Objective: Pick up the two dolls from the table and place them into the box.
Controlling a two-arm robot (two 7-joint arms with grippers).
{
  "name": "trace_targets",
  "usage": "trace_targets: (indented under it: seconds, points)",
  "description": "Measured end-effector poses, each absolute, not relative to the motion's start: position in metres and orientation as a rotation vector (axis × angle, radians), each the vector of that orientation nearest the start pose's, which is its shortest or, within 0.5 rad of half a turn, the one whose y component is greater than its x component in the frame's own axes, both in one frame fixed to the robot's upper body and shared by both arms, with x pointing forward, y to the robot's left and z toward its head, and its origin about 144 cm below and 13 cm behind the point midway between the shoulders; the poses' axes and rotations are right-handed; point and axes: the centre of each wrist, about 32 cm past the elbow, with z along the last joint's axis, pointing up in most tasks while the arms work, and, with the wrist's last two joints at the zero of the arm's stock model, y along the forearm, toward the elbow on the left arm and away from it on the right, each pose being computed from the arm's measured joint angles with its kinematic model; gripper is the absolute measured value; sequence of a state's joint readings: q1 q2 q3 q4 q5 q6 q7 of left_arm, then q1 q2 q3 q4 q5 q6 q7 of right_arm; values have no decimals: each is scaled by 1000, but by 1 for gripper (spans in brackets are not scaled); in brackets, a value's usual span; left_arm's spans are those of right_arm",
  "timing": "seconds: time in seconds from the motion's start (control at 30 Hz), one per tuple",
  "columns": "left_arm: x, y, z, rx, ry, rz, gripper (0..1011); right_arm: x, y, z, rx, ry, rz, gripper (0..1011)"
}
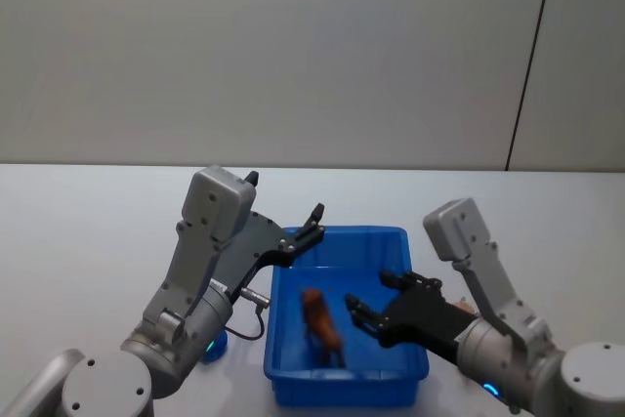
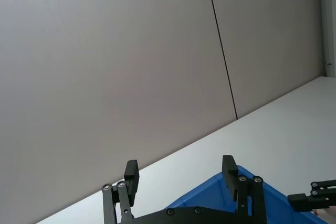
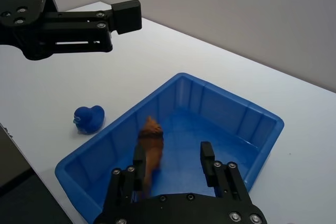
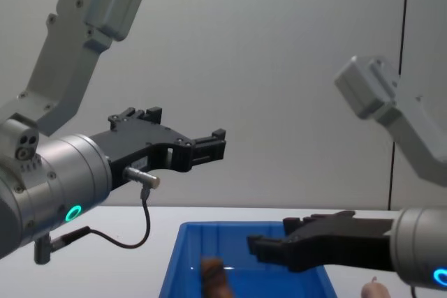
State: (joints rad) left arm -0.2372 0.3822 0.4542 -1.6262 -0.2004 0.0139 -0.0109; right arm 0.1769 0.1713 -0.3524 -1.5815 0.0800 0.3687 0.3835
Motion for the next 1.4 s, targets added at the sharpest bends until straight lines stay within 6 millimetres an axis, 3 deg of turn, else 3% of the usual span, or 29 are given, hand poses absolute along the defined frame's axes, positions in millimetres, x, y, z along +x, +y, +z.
trace_targets:
  seconds: [0.07, 0.1, 0.33, 0.5, 0.87, 1.4]
  points:
    - [492, 198, 1204, 61, -268, 1124, 1001, 490, -164, 1186, -283, 88, -861, 653]
    - [492, 198, 1204, 61, -267, 1124, 1001, 490, -163, 1186, -283, 88, -860, 653]
    - [492, 198, 1204, 61, -268, 1124, 1000, 490, -167, 1185, -271, 80, -890, 896]
    - [492, 198, 1204, 61, -268, 1124, 1000, 488, -175, 1185, -260, 82, -922, 999]
    - [492, 198, 1204, 61, -268, 1124, 1000, 477, -204, 1178, -251, 136, -1041, 1001]
    - [492, 198, 1204, 61, -268, 1124, 1000, 469, -226, 1162, -309, 229, -1123, 1001]
